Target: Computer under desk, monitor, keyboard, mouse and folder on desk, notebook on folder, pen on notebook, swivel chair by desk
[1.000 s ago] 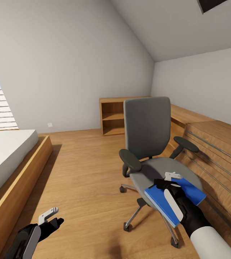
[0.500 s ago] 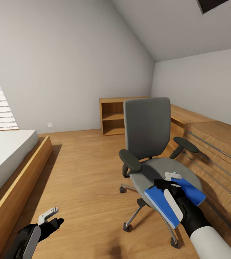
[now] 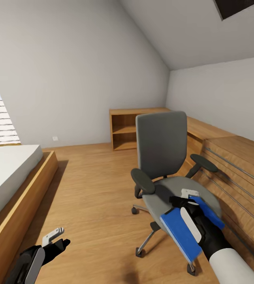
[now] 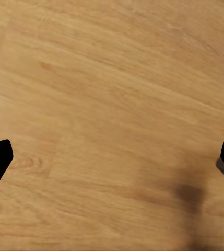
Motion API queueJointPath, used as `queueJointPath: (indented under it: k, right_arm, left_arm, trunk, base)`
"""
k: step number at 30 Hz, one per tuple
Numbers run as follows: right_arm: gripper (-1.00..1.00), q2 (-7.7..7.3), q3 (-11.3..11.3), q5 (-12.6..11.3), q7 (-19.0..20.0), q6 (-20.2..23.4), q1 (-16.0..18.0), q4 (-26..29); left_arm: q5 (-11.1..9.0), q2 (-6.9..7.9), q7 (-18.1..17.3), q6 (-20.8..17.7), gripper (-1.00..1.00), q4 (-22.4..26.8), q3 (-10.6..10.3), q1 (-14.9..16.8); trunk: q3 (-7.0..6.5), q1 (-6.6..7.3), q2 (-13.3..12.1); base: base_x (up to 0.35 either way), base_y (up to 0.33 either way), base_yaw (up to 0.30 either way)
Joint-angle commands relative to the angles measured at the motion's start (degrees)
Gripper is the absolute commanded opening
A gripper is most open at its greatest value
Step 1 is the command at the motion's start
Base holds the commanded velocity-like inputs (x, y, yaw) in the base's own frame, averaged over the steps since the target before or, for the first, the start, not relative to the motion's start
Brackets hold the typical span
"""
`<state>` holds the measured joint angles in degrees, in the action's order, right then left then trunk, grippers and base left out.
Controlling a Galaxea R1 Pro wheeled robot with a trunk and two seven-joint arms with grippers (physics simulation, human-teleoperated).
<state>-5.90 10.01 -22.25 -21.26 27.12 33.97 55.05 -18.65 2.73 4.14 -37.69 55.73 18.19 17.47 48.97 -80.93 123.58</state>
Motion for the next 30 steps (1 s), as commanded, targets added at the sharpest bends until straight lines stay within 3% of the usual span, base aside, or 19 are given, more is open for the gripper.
queueJointPath:
  k: [1,30]
  right_arm:
    - [1.0,-0.08,0.3,-0.6,-0.6,0.1,0.0,0.1]
    - [1.0,-0.14,0.3,-0.6,-0.5,0.1,0.0,0.1]
  left_arm:
    - [-0.6,0.0,0.4,-0.3,1.0,0.1,0.0,0.0]
    - [-0.6,-0.08,0.4,-0.3,1.0,0.0,0.0,0.0]
  trunk:
    - [-0.13,0.23,-0.4]
    - [-5.33,6.6,-12.0]
  base:
    - [0.0,0.0,0.0]
    - [0.0,0.0,0.0]
